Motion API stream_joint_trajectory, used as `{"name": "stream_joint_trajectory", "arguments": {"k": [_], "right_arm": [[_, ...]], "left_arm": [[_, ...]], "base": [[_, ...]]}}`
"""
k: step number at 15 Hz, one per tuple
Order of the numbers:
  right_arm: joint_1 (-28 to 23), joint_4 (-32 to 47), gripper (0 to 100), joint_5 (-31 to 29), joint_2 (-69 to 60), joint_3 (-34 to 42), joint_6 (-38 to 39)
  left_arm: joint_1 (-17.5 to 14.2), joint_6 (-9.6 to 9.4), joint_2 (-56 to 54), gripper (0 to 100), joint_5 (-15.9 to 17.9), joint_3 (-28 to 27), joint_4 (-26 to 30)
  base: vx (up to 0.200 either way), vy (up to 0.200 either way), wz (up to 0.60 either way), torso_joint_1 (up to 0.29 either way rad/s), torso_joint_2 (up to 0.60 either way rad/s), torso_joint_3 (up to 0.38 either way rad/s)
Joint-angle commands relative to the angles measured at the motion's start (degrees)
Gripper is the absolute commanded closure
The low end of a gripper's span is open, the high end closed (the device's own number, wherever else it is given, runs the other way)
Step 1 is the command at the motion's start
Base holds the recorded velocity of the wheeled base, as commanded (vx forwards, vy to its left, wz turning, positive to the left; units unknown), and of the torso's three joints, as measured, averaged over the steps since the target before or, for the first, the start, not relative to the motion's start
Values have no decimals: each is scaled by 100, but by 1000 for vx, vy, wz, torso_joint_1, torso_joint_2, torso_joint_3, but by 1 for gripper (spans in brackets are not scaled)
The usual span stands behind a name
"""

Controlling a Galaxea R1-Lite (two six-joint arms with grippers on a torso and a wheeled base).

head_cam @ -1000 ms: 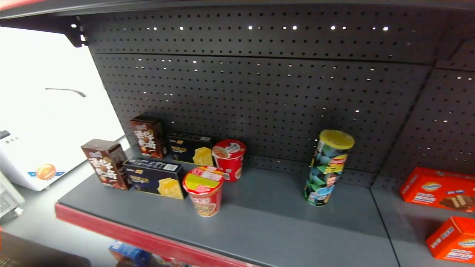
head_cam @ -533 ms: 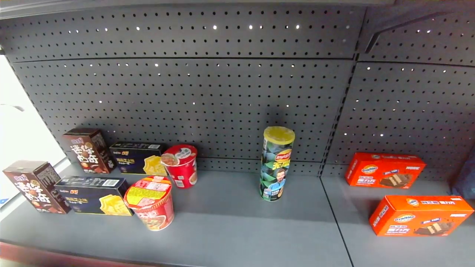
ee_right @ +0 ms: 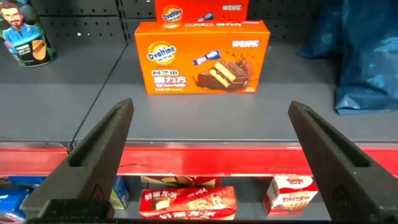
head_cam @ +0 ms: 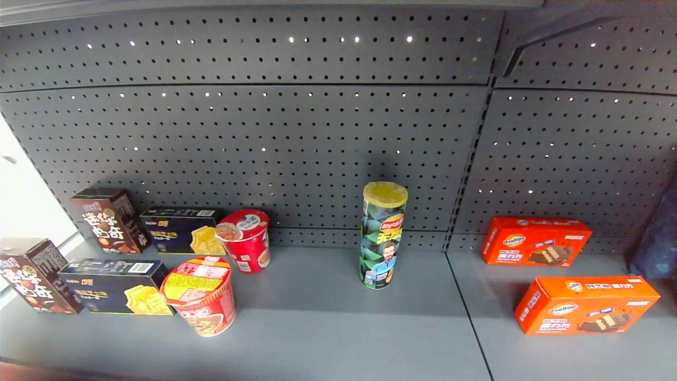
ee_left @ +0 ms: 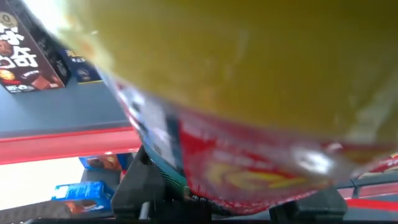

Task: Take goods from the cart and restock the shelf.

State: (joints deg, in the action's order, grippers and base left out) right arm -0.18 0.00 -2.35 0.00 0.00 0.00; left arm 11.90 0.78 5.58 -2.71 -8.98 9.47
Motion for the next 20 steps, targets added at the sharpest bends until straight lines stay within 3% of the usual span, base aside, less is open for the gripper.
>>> {"name": "stream_joint_trajectory", "arguments": {"k": [1,5,7,8,9,10,11,12,13,14,17,20], "right_arm": [[1,0,0,-2,9,0,0],[1,0,0,16,9,0,-26],[36,26,0,174,167,-9,-237],[-307,-18,0,59,659,0,-70],[-641,-272,0,103,1345,-633,343],[-360,-703,0,736,2979,-2250,-149],[-26,-624,0,1132,3454,-2373,-615],[423,-562,0,1668,3489,-2215,-589],[695,-562,0,1949,3507,-2206,-571],[1301,-606,0,2160,3718,-2399,-510],[2216,-571,0,2125,4658,-2997,-246],[2646,-729,0,2028,5484,-3146,-352]], "left_arm": [[-3,10,22,100,-11,-24,-16],[-3,1,22,100,-204,-174,-235],[-12,-16,22,100,-599,-350,-174],[-12,-8,22,100,-907,-306,-165],[-12,45,22,100,-1171,-244,-156],[-12,36,22,100,-1320,-191,46],[-12,-16,22,100,-1426,-183,204],[-12,-113,22,100,-1461,-191,204],[-12,-148,22,100,-1487,-235,195],[-12,-140,22,100,-1496,-262,195],[-3,-52,22,100,-1434,-147,204],[-3,177,22,100,-1215,-86,204]], "base": [[0,0,0,0,0,0],[0,0,0,0,0,0],[0,0,0,0,0,0],[0,0,0,0,0,0],[0,0,0,0,0,0],[0,0,0,0,0,0],[0,0,0,0,0,0],[0,0,0,0,0,0],[0,0,0,0,0,0],[0,0,0,0,0,0],[0,0,0,0,0,0],[0,0,0,0,0,0]]}}
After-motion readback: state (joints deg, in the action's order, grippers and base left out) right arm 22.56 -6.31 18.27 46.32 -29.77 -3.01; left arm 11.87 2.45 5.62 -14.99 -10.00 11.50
